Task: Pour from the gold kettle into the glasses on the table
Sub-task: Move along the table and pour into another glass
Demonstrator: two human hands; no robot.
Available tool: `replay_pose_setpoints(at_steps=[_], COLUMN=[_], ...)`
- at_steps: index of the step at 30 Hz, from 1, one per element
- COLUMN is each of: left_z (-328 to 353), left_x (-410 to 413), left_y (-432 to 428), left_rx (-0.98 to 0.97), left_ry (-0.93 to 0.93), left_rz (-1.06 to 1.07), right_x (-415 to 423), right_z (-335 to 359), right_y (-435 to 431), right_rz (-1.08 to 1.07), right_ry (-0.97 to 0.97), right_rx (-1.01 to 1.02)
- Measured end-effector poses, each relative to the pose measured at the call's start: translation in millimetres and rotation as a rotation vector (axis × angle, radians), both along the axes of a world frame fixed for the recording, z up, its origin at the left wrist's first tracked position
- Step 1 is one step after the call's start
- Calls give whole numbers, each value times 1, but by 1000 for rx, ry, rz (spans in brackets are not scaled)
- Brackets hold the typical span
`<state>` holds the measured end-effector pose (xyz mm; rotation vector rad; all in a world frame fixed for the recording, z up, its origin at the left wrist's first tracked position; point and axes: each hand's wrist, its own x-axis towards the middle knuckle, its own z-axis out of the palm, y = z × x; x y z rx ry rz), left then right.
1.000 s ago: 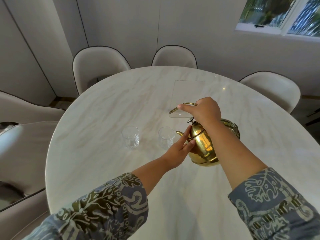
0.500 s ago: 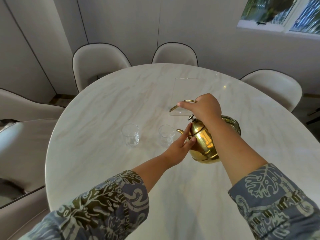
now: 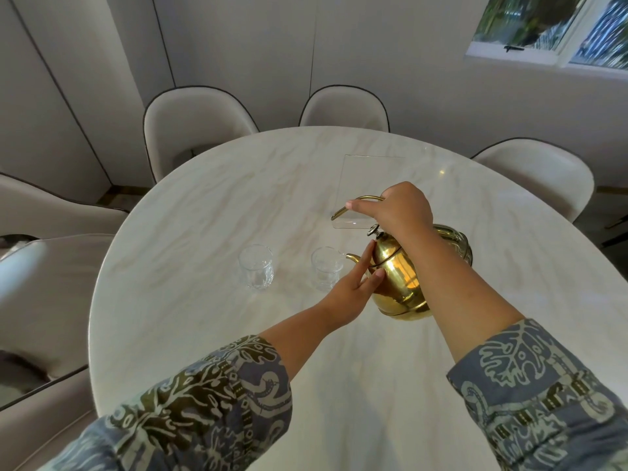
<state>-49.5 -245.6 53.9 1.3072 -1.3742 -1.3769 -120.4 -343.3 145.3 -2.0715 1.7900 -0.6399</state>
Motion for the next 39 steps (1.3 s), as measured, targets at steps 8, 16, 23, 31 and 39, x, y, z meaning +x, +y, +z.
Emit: replay_pose_setpoints(at_steps=[8,16,23,31,39], left_z=[0,0,-2,-7,-7], left_x=[-1,-2,9,19,27], left_y=[0,4,3,8,26], left_rx=[6,18,20,-57,-140], left_ry=[-5,-29,-200,-457,-611], left_rz=[-8,-26,-95,-163,-161], right_x=[-2,-8,-21,-34,-38], right_z=[0,-2,-12,-34,-54], right_y=[0,5,18,40,66], right_rz=[-2,-36,-91,-196,-257], right_ry=[1,-27,-182,-508,-769], right_rx=[-13,-12,-37,-74,-48])
